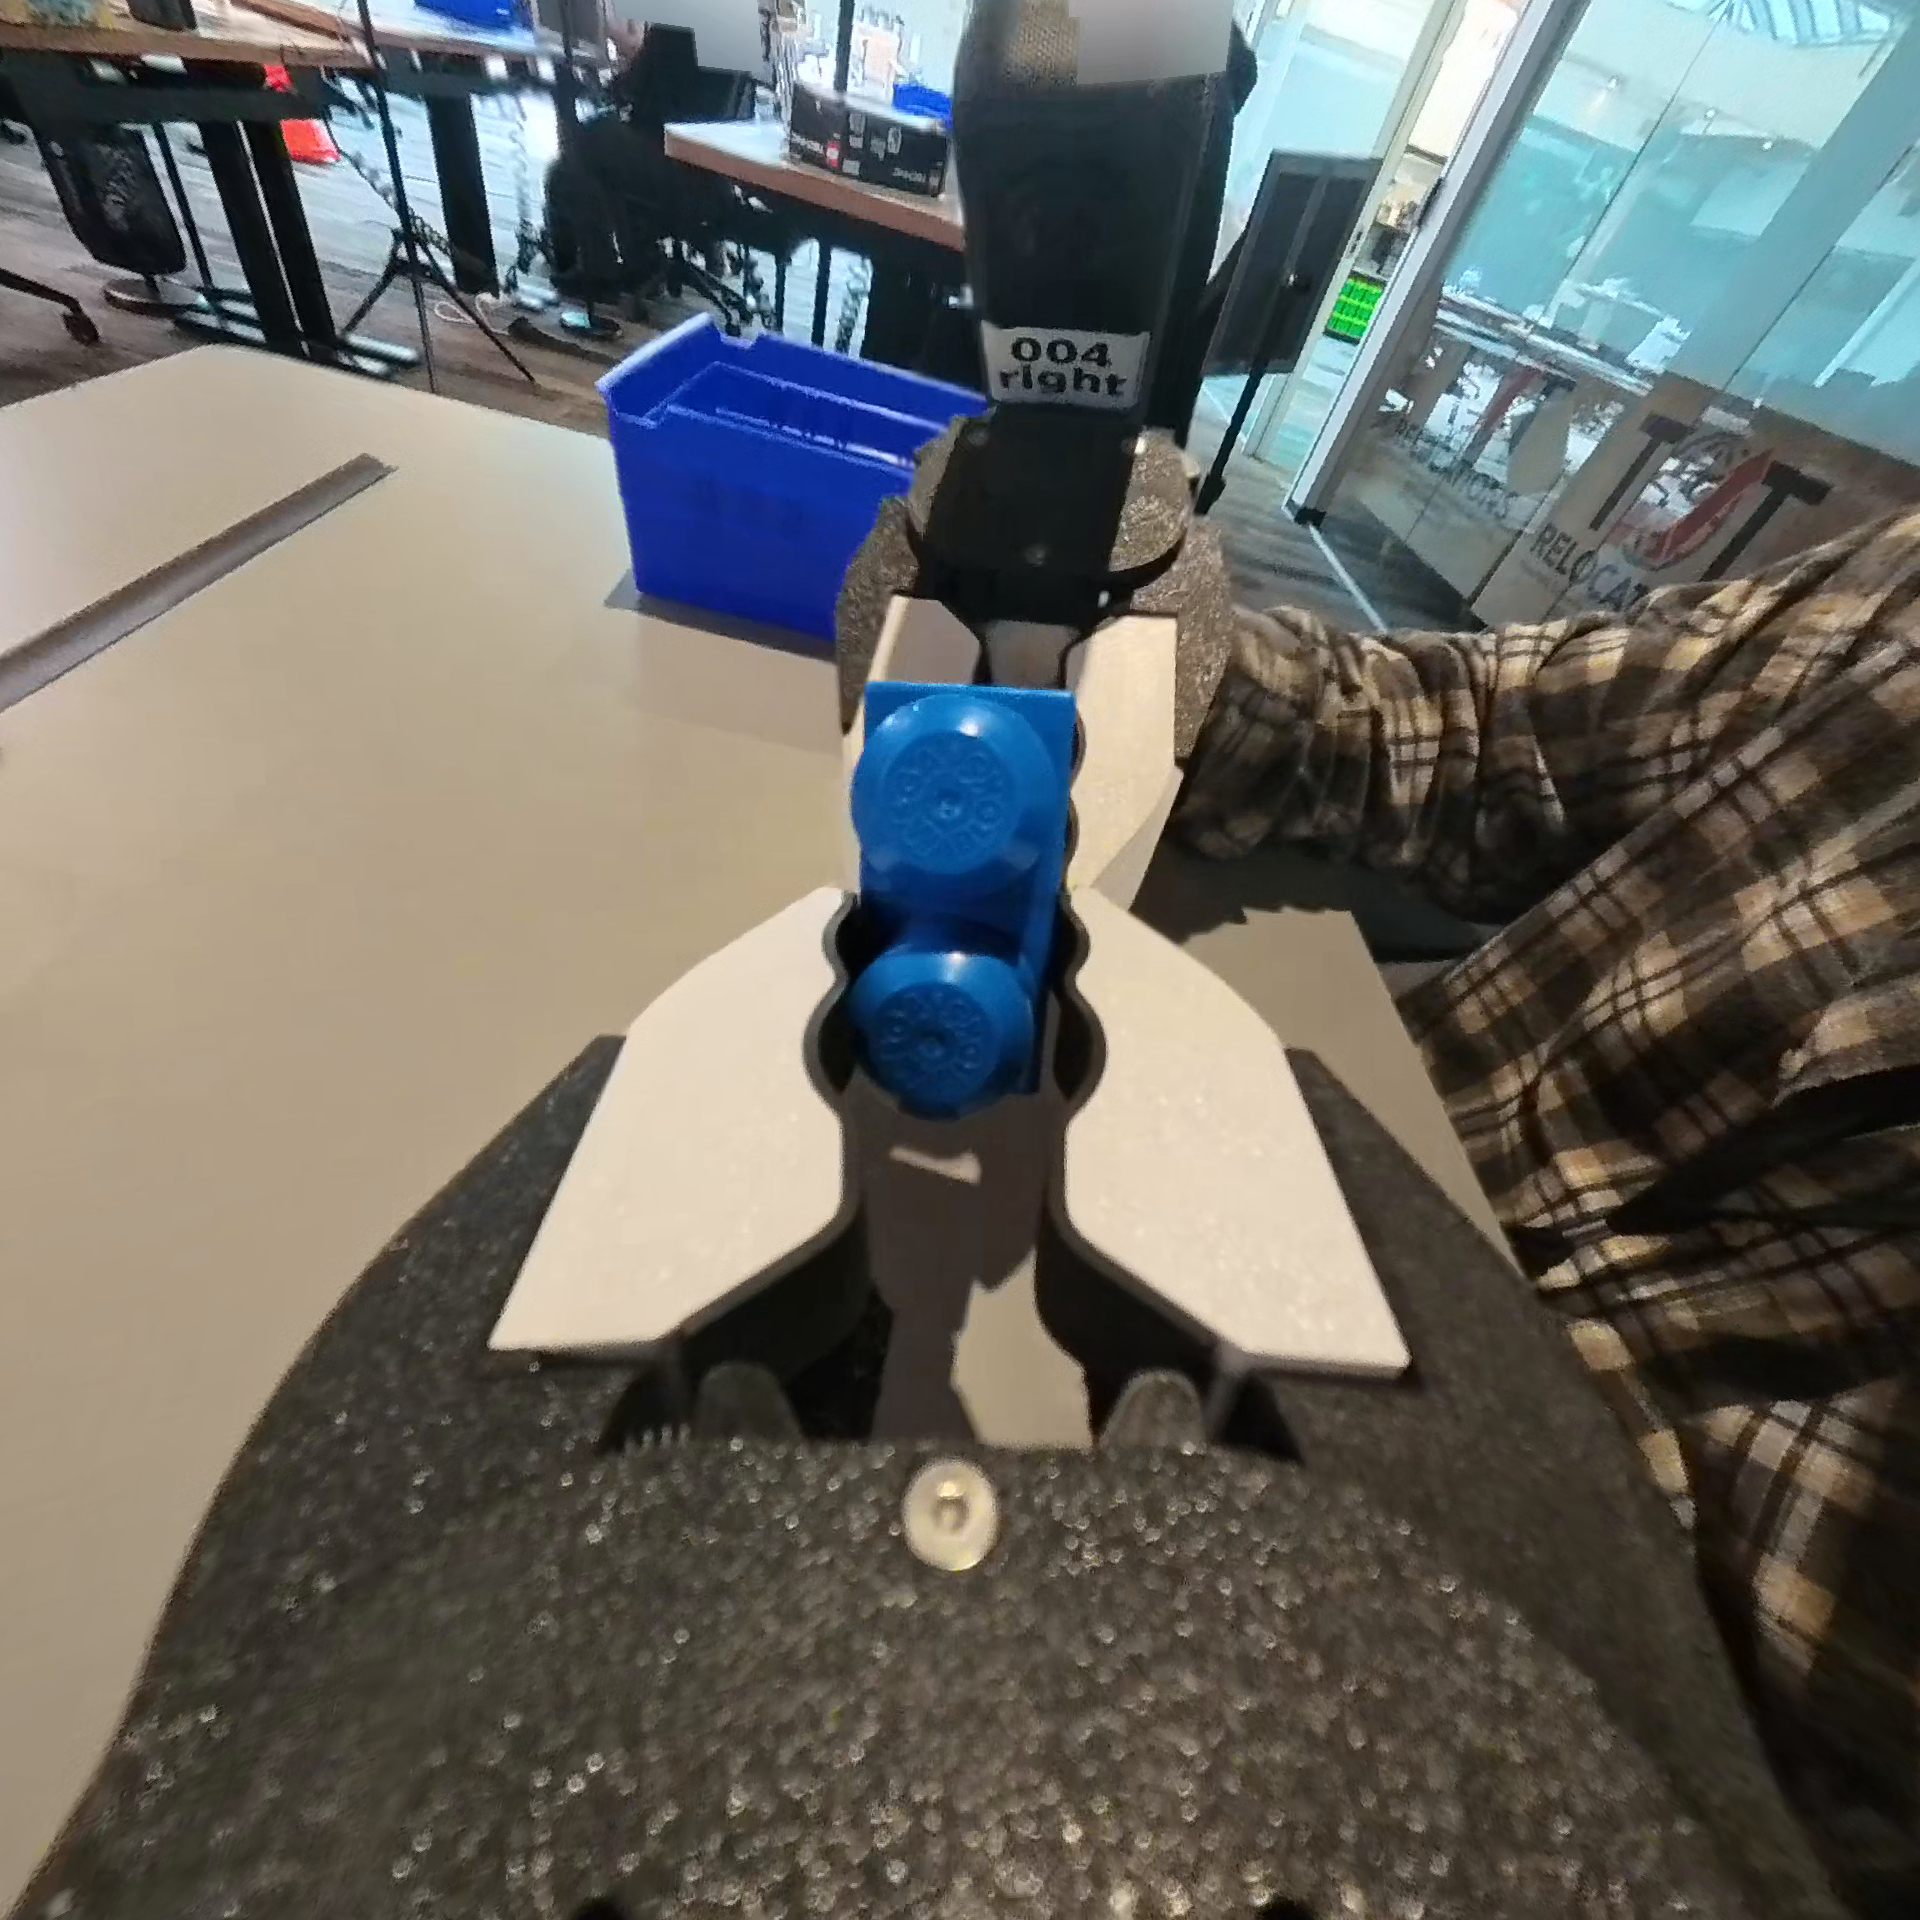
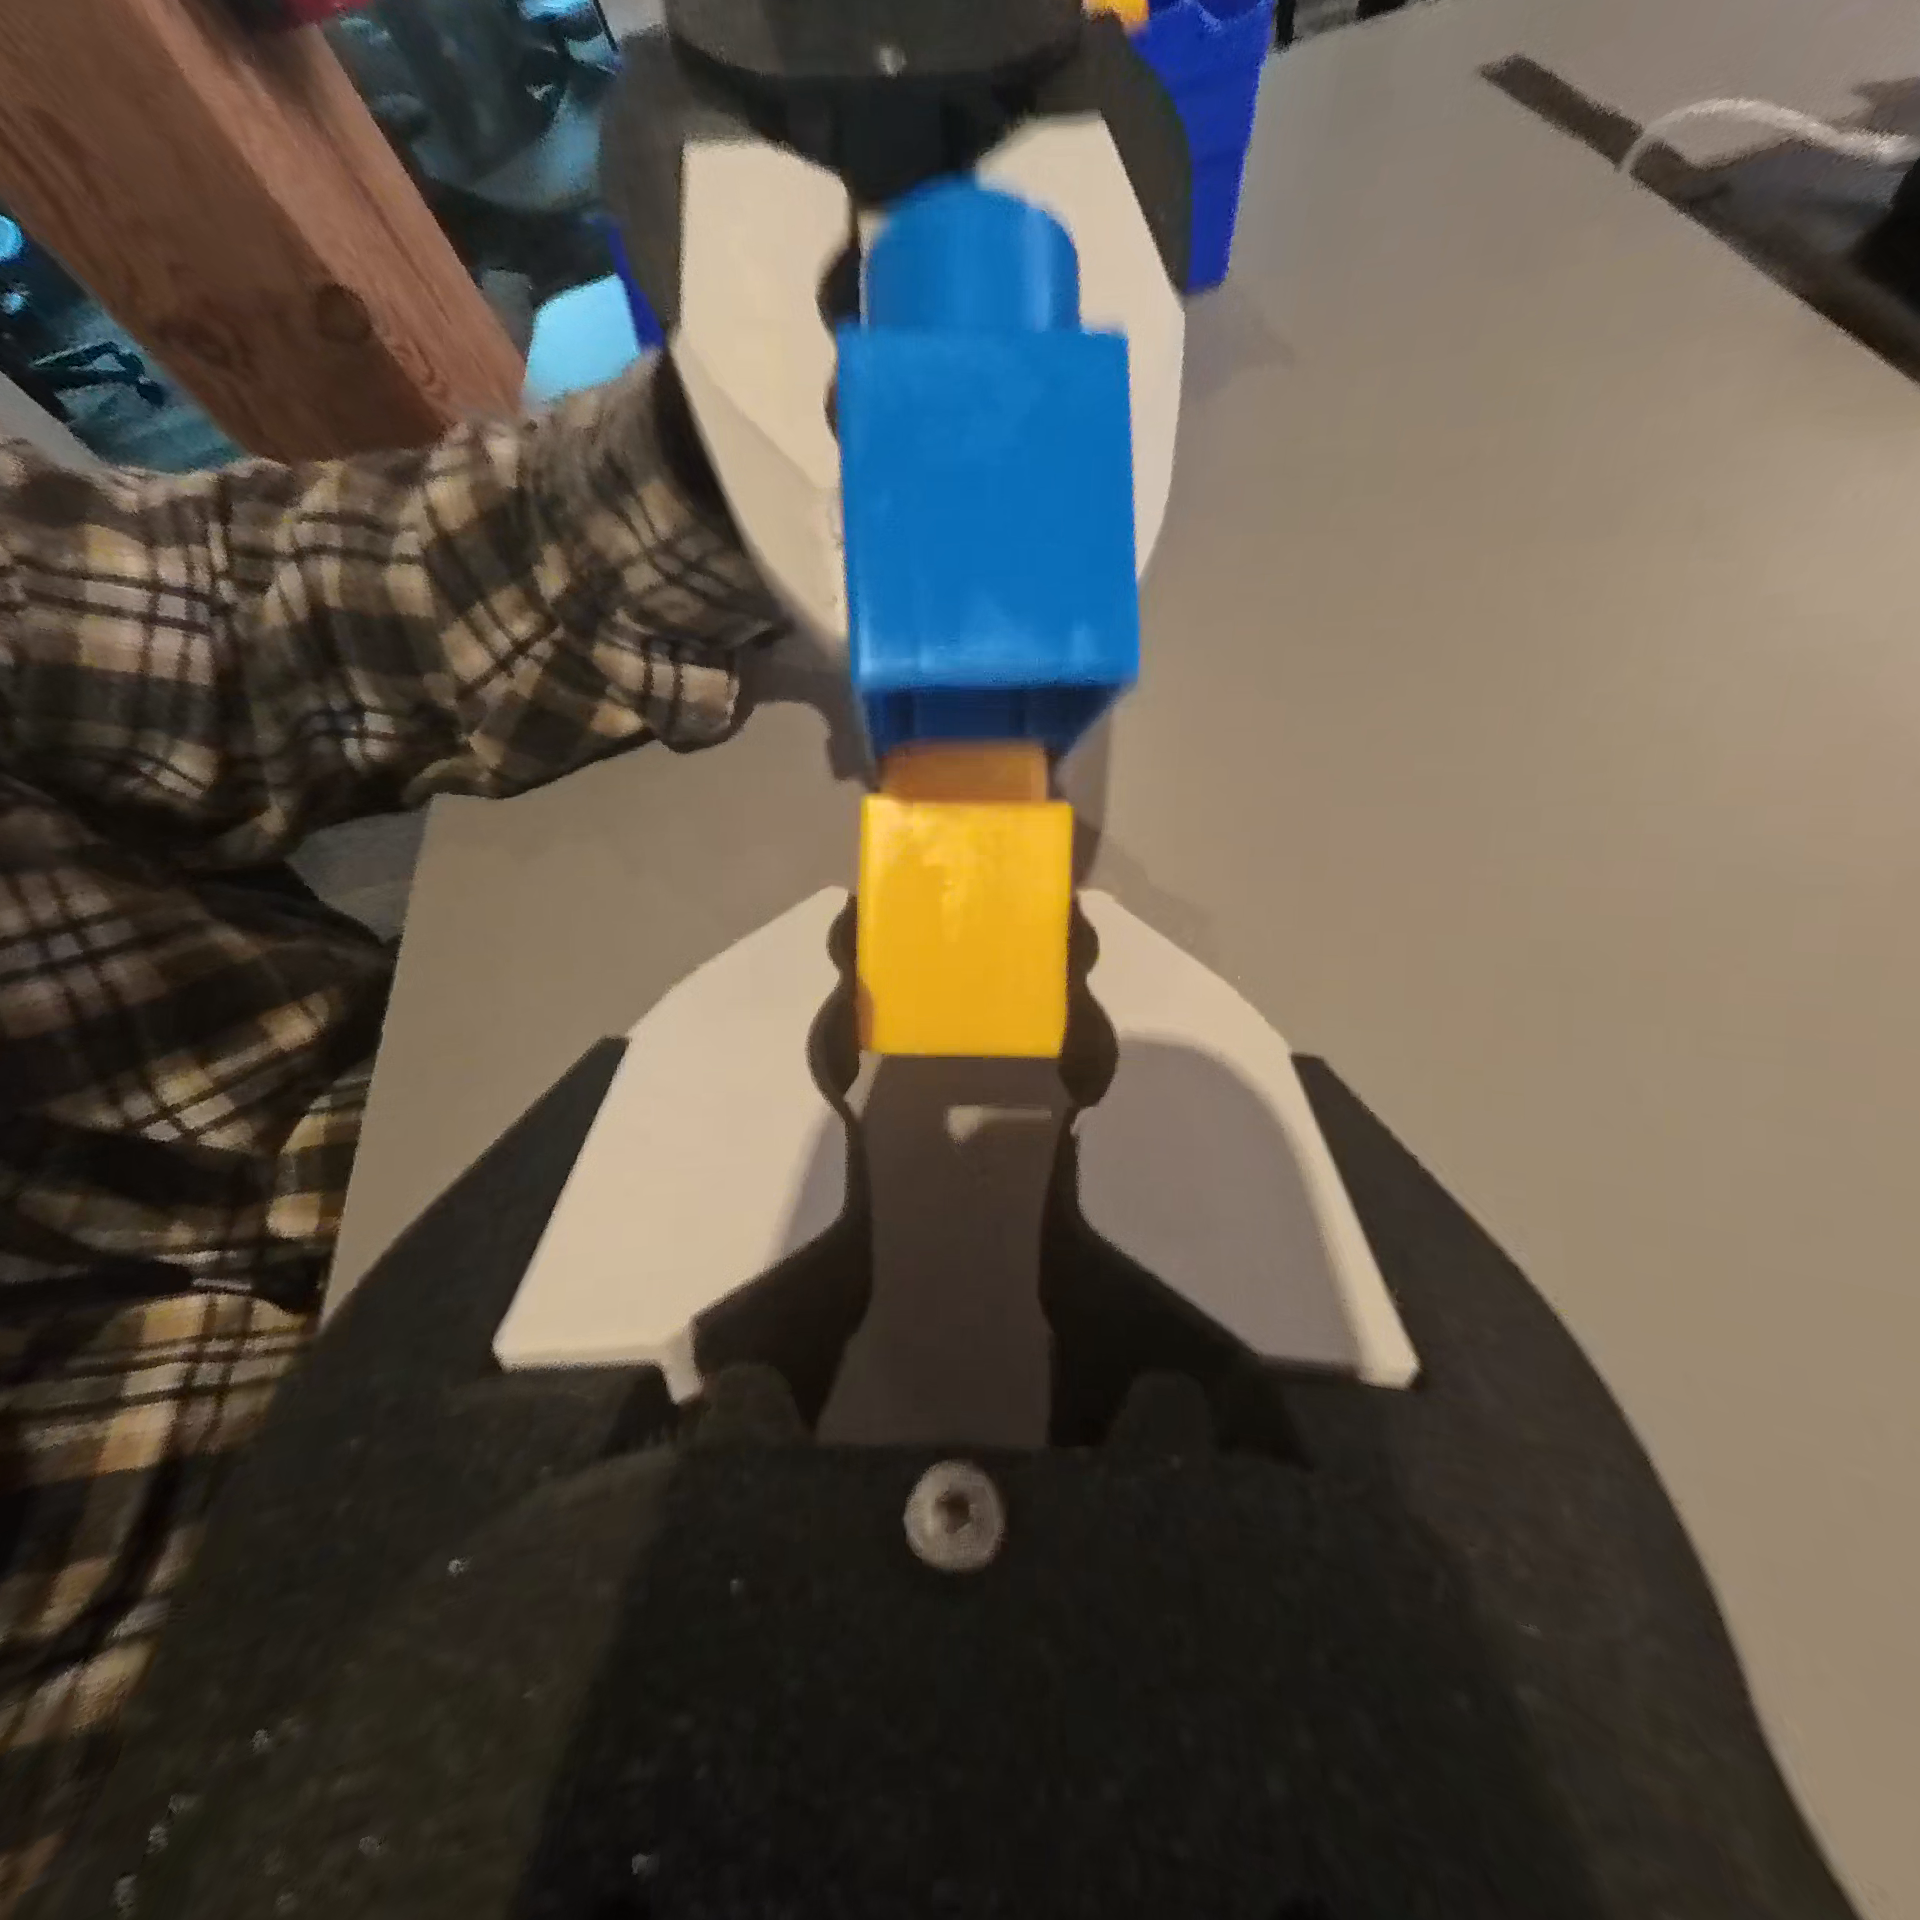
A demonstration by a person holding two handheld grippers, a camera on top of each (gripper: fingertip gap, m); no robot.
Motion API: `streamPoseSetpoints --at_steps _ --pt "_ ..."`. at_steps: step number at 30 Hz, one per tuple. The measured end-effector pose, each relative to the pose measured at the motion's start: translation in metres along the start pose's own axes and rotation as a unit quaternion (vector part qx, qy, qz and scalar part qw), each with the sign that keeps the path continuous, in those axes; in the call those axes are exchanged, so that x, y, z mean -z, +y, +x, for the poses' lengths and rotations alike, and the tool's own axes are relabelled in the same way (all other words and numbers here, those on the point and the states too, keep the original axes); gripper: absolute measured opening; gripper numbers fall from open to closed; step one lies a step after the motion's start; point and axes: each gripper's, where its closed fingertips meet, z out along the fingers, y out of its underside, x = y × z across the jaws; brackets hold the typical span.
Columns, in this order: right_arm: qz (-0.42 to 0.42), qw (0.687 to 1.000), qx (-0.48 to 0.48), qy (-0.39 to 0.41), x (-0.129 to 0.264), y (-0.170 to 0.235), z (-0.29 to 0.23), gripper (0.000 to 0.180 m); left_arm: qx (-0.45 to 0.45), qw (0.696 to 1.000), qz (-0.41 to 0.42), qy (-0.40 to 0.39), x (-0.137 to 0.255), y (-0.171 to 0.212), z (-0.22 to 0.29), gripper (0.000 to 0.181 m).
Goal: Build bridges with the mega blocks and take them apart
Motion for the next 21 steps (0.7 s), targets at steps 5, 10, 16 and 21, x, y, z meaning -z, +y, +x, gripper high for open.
streamPoseSetpoints --at_steps 5,10,16,21 --pt "-0.006 0.995 -0.038 0.092 0.072 0.021 0.009 0.036 0.020 0.991 0.124 -0.048 0.066 -0.037 -0.021 0.035" --pt "-0.043 0.938 -0.086 0.333 0.253 0.038 0.053 0.036 0.008 0.993 0.079 -0.082 0.056 -0.024 -0.029 0.035" --pt "-0.099 0.852 -0.283 0.429 0.368 0.148 0.096 0.037 -0.023 0.997 0.003 -0.074 0.024 -0.004 -0.021 0.035" --pt "-0.125 0.832 -0.352 0.411 0.343 0.223 0.127 0.037 -0.023 0.998 -0.009 -0.062 0.016 0.002 -0.018 0.035"
